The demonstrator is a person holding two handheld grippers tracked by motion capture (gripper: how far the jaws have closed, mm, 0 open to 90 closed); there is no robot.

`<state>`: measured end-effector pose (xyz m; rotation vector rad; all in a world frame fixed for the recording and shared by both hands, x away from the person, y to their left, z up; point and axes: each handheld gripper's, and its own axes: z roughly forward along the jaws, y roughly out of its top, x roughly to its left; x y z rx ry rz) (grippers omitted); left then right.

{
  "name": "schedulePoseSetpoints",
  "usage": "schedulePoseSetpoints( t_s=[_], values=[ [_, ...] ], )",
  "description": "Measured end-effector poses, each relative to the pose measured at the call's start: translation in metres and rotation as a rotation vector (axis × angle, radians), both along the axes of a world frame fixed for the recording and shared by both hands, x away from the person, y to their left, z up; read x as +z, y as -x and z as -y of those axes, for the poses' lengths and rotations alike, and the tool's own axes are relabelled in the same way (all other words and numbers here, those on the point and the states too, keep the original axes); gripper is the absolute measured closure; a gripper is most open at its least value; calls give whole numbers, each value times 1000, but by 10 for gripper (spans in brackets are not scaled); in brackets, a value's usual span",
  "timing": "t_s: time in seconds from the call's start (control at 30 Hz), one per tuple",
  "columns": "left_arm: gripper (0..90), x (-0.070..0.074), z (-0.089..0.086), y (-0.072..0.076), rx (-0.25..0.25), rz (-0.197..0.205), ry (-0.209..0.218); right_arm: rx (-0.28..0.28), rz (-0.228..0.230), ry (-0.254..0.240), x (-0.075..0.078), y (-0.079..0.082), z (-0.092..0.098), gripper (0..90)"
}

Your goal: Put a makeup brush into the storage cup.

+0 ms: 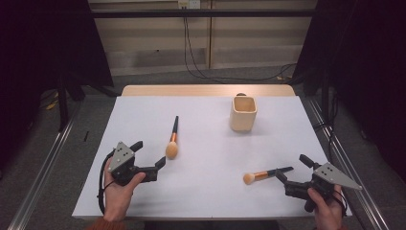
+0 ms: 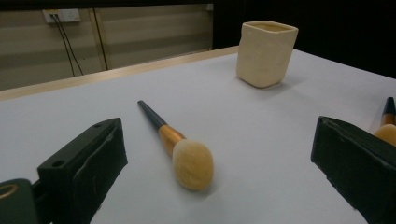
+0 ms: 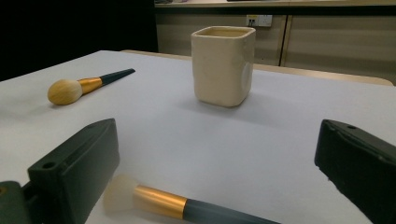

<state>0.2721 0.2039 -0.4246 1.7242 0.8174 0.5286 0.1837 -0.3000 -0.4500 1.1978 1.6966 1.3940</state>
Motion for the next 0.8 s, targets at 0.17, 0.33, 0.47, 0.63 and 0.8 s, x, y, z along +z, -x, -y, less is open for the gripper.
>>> schedulePoseSetpoints(
  t_s=[0.17, 0.33, 0.47, 0.63, 0.8],
  values=[
    [33, 3, 3, -10, 2, 8, 6, 3, 0, 2, 0, 0, 0, 0],
    [33, 5, 5, -22, 13, 12, 18, 10, -3, 7, 0, 0, -1, 0],
    [31, 2, 7, -29, 20, -6, 21, 19, 0, 11, 0, 0, -1, 0],
    [28, 1, 15, -40, 9, 1, -11, 17, -2, 7, 0, 0, -1, 0],
    [24, 1, 20, -54, 24, 2, -14, 16, -4, 4, 0, 0, -1, 0]
  ],
)
